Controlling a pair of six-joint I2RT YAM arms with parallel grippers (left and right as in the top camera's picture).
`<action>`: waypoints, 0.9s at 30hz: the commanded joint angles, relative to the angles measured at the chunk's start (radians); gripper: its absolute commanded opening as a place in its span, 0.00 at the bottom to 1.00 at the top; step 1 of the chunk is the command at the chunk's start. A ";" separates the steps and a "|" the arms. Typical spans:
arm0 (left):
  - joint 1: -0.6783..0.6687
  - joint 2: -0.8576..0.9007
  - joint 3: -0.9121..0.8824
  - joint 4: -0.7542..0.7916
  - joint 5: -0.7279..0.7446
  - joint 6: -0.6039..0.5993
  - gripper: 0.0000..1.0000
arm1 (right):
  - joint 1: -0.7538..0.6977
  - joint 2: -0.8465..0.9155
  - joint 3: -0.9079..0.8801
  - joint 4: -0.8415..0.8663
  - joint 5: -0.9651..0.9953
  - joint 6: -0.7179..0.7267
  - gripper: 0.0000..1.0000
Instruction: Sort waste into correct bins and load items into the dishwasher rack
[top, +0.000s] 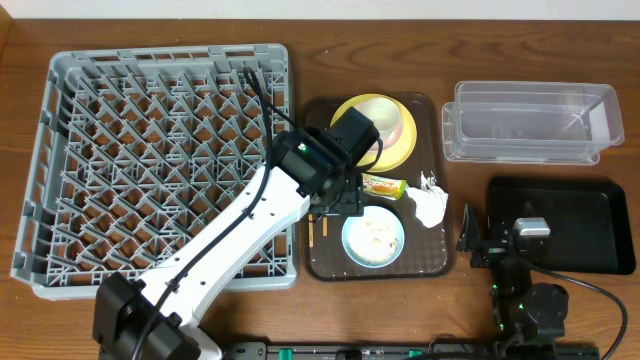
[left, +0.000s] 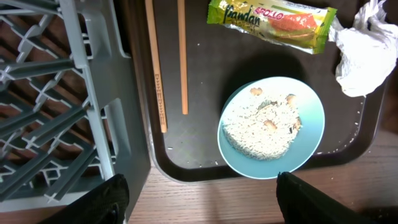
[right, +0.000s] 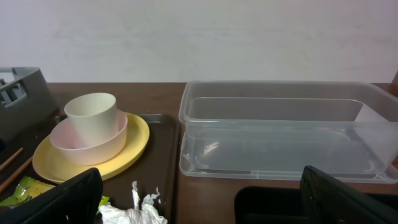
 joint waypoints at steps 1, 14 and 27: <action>-0.001 -0.006 -0.004 -0.010 -0.016 0.065 0.78 | -0.001 -0.006 -0.001 -0.003 -0.002 -0.008 0.99; 0.176 -0.135 -0.003 -0.002 -0.015 0.095 0.75 | -0.001 -0.006 -0.001 -0.001 0.006 -0.009 0.99; 0.629 -0.431 -0.003 -0.063 -0.015 0.095 0.93 | -0.001 0.029 0.174 -0.194 -0.116 0.209 0.99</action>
